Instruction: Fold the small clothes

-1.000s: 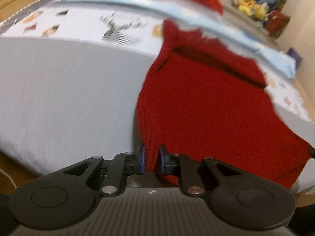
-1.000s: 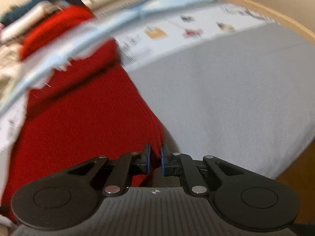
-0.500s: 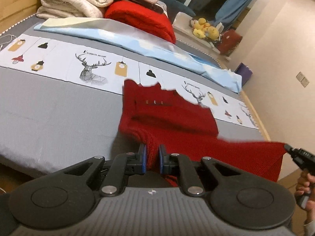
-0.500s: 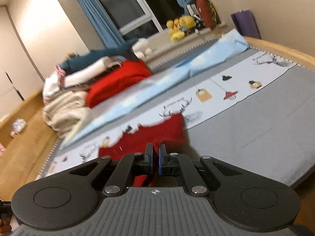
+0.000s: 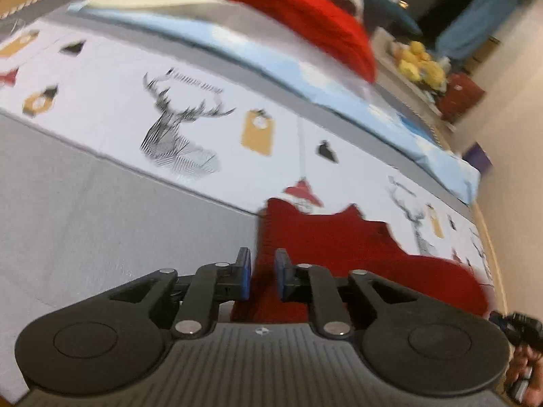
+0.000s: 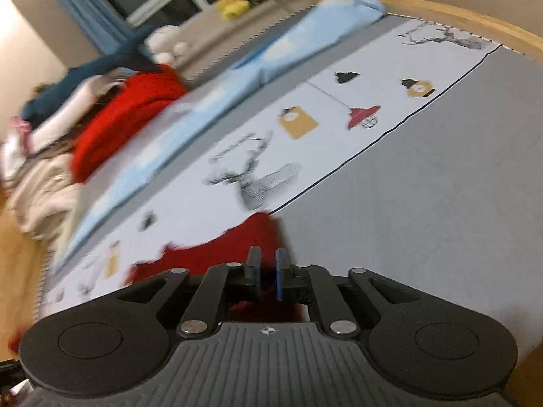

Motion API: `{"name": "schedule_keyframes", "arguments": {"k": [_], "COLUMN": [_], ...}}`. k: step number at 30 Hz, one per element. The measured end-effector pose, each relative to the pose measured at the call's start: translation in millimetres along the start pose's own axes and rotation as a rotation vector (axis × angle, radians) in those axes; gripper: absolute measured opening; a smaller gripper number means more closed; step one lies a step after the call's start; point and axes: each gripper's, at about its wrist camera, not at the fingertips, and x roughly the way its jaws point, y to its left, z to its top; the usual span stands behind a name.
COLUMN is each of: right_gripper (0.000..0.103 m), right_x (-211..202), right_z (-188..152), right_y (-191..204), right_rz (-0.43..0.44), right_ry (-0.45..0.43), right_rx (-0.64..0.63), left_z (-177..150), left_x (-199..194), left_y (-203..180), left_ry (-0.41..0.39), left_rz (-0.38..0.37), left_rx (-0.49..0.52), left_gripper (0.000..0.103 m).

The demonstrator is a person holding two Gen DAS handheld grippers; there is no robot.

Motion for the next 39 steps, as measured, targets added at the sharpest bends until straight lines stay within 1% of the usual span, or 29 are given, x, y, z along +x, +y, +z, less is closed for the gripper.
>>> {"name": "schedule_keyframes", "arguments": {"k": [1,2,3,4,5,6,7,8,10,12,13,14,15,17,18,19,21,24,26,27,28,30,32,33,35,36,37,38,39], "right_gripper": [0.019,0.023,0.024,0.026,0.030,0.034,0.043,0.048,0.049,0.048,0.039,0.019,0.013,0.010,0.010,0.009,0.008,0.008,0.008,0.008,0.008,0.008,0.011,0.013,0.025,0.027,0.031,0.035,0.037], "right_x": [11,18,29,35,39,44,49,54,66,68,66,64,62,57,51,40,24,3,2,6,12,30,57,76,102,108,109,106,101], "right_z": [-3,-8,-13,-17,-21,-25,-31,-36,-44,-47,-47,-46,-46,-43,-40,-36,-26,-18,-11,-7,-5,-3,-2,-3,-11,-16,-20,-21,-22], "right_y": [-5,-11,-15,-16,-14,-10,-5,-1,2,3,6,8,11,14,16,19,24,40,48,51,53,57,61,62,58,53,48,43,39], "right_rz": [-0.035,-0.036,-0.026,0.001,0.028,0.028,0.015,-0.004,-0.029,-0.030,-0.023,-0.011,-0.004,0.005,0.005,0.025,0.087,0.104,0.088,0.083,0.075,0.043,0.013,-0.004,-0.098,-0.130,-0.131,-0.123,-0.105], "right_ry": [0.006,0.035,0.111,0.154,0.173,0.193,0.213,0.234,0.292,0.297,0.284,0.274,0.263,0.235,0.198,0.136,0.024,-0.149,-0.240,-0.266,-0.267,-0.243,-0.167,-0.090,0.074,0.126,0.161,0.178,0.192], "right_rx": [0.014,0.034,0.059,0.071,0.064,0.030,-0.026,-0.075,-0.100,-0.099,-0.113,-0.124,-0.131,-0.140,-0.148,-0.145,-0.137,-0.211,-0.228,-0.221,-0.219,-0.227,-0.222,-0.212,-0.197,-0.182,-0.151,-0.122,-0.103], "left_z": [-7,-11,-11,-12,-13,-14,-15,-16,-21,-26,-29,-30,-34,-30,-26,-21,-11,-2,3,5,7,9,9,9,3,-2,-7,-11,-14], "left_x": [11,24,35,40,44,49,54,60,72,81,84,86,82,70,61,51,27,8,9,14,21,42,64,73,81,86,88,86,83], "left_y": [9,15,17,17,15,12,11,10,10,11,12,12,10,4,3,1,-4,-23,-31,-34,-36,-38,-34,-30,-22,-18,-16,-15,-15], "left_ry": [0.030,0.111,0.175,0.190,0.200,0.211,0.226,0.247,0.289,0.327,0.341,0.346,0.337,0.275,0.225,0.174,0.027,-0.155,-0.228,-0.241,-0.239,-0.189,-0.083,-0.015,0.121,0.198,0.243,0.264,0.276], "left_rz": [0.006,0.045,0.077,0.072,0.067,0.064,0.068,0.075,0.096,0.105,0.104,0.095,0.089,0.083,0.059,0.039,-0.010,-0.007,0.015,0.030,0.044,0.092,0.154,0.144,0.109,0.109,0.114,0.117,0.117], "left_rx": [-0.026,-0.054,-0.067,-0.058,-0.038,-0.015,0.002,0.015,0.022,0.013,0.012,0.015,0.029,0.066,0.067,0.067,0.090,0.161,0.166,0.157,0.148,0.133,0.102,0.080,0.058,0.055,0.059,0.074,0.095], "left_gripper": [0.032,0.032,0.032,0.035,0.042,0.045,0.052,0.054,0.054,0.054,0.052,0.030,0.009,0.010,0.010,0.010,0.010,0.010,0.010,0.010,0.010,0.013,0.017,0.020,0.043,0.046,0.048,0.048,0.048]}}
